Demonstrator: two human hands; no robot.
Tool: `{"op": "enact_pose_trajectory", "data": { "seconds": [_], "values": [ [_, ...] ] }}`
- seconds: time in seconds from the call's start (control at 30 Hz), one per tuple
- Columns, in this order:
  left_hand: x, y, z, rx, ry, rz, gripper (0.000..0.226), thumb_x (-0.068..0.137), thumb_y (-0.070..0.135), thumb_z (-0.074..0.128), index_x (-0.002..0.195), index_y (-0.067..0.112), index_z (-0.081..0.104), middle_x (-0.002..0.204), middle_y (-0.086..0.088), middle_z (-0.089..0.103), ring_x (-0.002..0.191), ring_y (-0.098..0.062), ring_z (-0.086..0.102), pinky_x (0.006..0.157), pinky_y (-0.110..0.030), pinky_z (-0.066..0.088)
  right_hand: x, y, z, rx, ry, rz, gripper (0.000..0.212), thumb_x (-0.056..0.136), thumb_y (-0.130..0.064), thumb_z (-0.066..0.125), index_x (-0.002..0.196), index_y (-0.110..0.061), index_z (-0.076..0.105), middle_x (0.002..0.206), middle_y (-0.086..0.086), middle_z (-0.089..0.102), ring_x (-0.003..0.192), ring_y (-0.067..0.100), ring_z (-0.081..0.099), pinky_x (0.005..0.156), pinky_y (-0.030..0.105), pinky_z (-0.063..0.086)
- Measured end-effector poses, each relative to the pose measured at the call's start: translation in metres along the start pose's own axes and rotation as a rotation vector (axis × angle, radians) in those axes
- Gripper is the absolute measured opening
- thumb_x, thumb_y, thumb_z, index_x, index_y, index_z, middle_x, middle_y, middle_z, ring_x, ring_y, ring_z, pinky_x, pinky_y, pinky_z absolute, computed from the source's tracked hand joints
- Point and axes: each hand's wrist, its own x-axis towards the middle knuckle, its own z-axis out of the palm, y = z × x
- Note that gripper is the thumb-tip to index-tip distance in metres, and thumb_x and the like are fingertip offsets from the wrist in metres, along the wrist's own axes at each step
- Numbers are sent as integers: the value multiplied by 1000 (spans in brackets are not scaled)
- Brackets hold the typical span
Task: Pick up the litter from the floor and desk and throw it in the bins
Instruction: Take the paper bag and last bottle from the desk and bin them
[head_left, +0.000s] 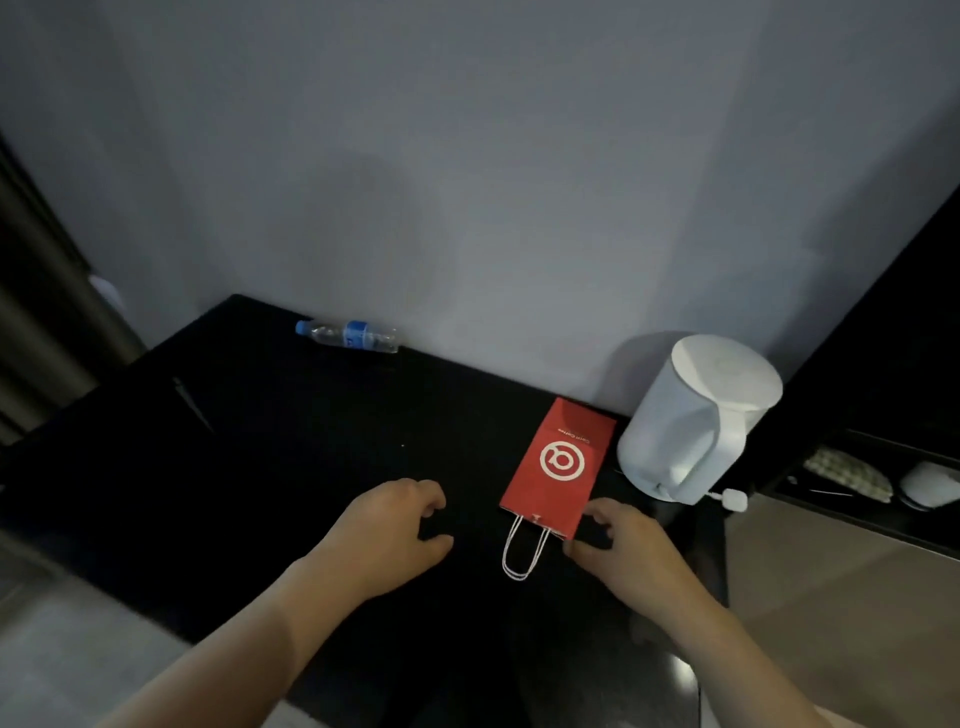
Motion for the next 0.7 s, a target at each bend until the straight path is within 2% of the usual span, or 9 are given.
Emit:
{"op": "enact_pose_trajectory", "data": {
  "seconds": [0.1, 0.2, 0.3, 0.57, 0.63, 0.7],
  "values": [
    [35, -8, -1, 21, -19, -4, 42, 88, 41, 62, 126, 29, 51, 117, 10, 55, 103, -3, 55, 92, -24, 51, 36, 8, 6, 41, 17, 69, 45, 84, -39, 68, 125, -25, 56, 120, 2, 56, 101, 13, 55, 81, 24, 42],
    [67, -20, 6, 31, -16, 11, 43, 88, 43, 62, 127, 30, 51, 118, 11, 55, 105, -2, 54, 91, -21, 50, 66, 16, 13, 46, 24, 161, 51, 83, -40, 68, 127, -21, 51, 123, 5, 51, 101, 16, 55, 79, 24, 39],
    [92, -35, 15, 21, -83, 21, 43, 87, 43, 62, 127, 30, 51, 117, 12, 55, 104, -1, 54, 90, -21, 50, 91, 25, 25, 63, 18, 260, 58, 82, -40, 69, 131, -20, 46, 128, 6, 43, 108, 22, 56, 80, 25, 39],
    [153, -67, 33, -2, -157, 84, 40, 87, 42, 61, 124, 30, 52, 115, 12, 55, 103, -1, 52, 90, -20, 48, 146, 38, 62, 96, 75, 505, 67, 80, -38, 71, 132, -9, 40, 134, 12, 36, 118, 31, 49, 94, 40, 45],
    [162, -76, 36, -11, -186, 98, 40, 88, 41, 61, 124, 29, 53, 115, 12, 55, 103, -1, 52, 90, -20, 48, 159, 39, 71, 104, 98, 567, 77, 78, -40, 74, 136, -8, 35, 138, 14, 34, 122, 34, 46, 99, 44, 43],
    [172, -85, 37, -14, -199, 105, 39, 88, 41, 61, 124, 29, 53, 115, 12, 55, 103, -1, 52, 90, -19, 48, 173, 40, 76, 103, 101, 628, 96, 75, -46, 75, 145, -6, 22, 145, 16, 27, 131, 37, 37, 105, 47, 39]
  ]
}}
